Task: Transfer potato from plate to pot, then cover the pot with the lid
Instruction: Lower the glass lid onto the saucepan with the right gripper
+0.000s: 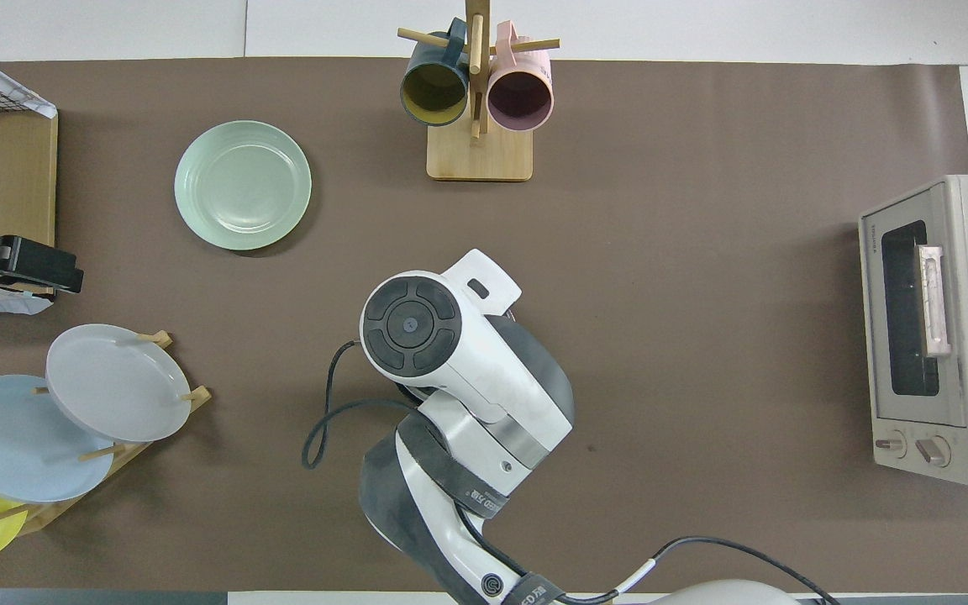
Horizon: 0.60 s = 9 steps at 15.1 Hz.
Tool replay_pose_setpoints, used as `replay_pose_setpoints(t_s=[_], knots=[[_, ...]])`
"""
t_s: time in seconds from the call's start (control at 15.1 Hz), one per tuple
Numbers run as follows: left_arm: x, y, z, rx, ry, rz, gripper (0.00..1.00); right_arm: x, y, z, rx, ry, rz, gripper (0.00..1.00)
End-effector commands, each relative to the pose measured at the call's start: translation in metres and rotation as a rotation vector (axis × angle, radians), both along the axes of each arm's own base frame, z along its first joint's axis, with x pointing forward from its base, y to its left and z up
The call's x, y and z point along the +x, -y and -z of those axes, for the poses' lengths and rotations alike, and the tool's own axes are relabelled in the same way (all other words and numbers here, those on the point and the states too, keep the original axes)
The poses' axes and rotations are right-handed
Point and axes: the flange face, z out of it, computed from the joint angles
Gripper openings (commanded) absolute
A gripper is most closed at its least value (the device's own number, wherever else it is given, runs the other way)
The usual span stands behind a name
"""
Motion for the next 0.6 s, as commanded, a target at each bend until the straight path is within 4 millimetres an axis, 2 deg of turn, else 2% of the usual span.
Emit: replay_pose_setpoints(t_s=[0.0, 0.33, 0.4, 0.53], knots=[[-0.007, -0.002, -0.003, 0.022, -0.010, -0.014, 1.00, 0.001, -0.006, -0.001, 0.000, 0.022, 0.017, 0.00], [-0.009, -0.003, -0.002, 0.025, -0.017, -0.049, 1.00, 0.000, -0.006, 0.001, -0.002, 0.015, 0.018, 0.00], [-0.009, -0.002, -0.001, 0.025, -0.017, -0.053, 1.00, -0.008, -0.013, 0.006, -0.009, 0.007, 0.004, 0.00], [-0.008, -0.001, -0.002, 0.023, -0.008, -0.053, 1.00, -0.011, -0.014, 0.008, -0.010, 0.005, 0.011, 0.00]])
